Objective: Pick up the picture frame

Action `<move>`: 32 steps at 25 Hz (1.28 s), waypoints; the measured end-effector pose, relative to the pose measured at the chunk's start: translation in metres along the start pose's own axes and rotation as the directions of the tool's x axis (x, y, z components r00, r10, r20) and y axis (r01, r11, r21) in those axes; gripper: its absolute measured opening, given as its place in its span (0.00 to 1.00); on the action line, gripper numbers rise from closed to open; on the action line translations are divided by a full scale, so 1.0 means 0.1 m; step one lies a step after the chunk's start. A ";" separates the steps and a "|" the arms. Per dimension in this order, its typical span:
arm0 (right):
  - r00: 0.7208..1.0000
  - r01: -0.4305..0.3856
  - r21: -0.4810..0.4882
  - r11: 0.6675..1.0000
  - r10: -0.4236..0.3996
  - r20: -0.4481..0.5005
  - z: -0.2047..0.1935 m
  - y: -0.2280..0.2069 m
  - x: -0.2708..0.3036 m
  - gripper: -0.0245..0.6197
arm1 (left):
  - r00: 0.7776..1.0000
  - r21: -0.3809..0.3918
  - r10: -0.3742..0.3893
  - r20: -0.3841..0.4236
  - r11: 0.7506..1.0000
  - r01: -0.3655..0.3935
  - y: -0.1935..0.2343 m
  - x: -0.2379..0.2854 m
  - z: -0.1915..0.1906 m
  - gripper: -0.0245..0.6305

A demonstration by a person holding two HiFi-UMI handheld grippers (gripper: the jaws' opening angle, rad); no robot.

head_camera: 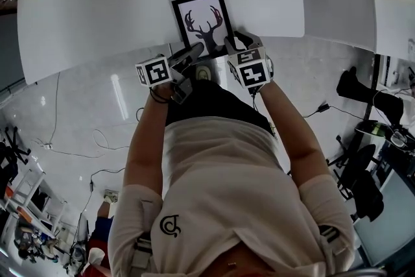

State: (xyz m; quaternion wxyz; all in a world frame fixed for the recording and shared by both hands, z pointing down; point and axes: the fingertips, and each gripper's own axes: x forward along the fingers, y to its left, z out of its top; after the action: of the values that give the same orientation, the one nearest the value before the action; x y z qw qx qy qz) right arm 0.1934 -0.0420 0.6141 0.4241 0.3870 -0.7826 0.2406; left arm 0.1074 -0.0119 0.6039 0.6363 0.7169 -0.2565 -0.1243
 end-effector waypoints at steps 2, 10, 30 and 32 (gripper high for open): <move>1.000 0.007 -0.005 1.000 -0.007 0.002 0.01 0.00 -0.02 0.23 | 1.000 -0.002 0.011 0.012 1.000 -0.011 -0.04 -0.01 0.00 0.08; 0.997 0.036 0.029 0.999 -0.037 0.069 0.18 -0.04 -0.20 0.20 | 0.993 0.171 0.118 0.020 0.978 -0.119 -0.17 -0.05 0.14 0.07; 0.926 0.061 0.056 0.997 -0.078 0.369 1.85 -0.05 -1.06 0.05 | 0.955 0.670 0.137 0.264 0.686 -0.284 -1.64 -0.42 1.66 0.07; 0.907 0.073 0.056 0.996 -0.089 0.411 2.03 -0.01 -1.12 0.05 | 0.942 0.721 0.126 0.312 0.614 -0.321 -1.79 -0.55 1.87 0.07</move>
State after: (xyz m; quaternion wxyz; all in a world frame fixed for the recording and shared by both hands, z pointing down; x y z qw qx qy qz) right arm 0.1355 -0.1412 0.4123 0.2512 0.4694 -0.8329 0.1510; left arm 0.0047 -0.1316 0.3912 0.2507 0.8601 -0.4442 -0.0059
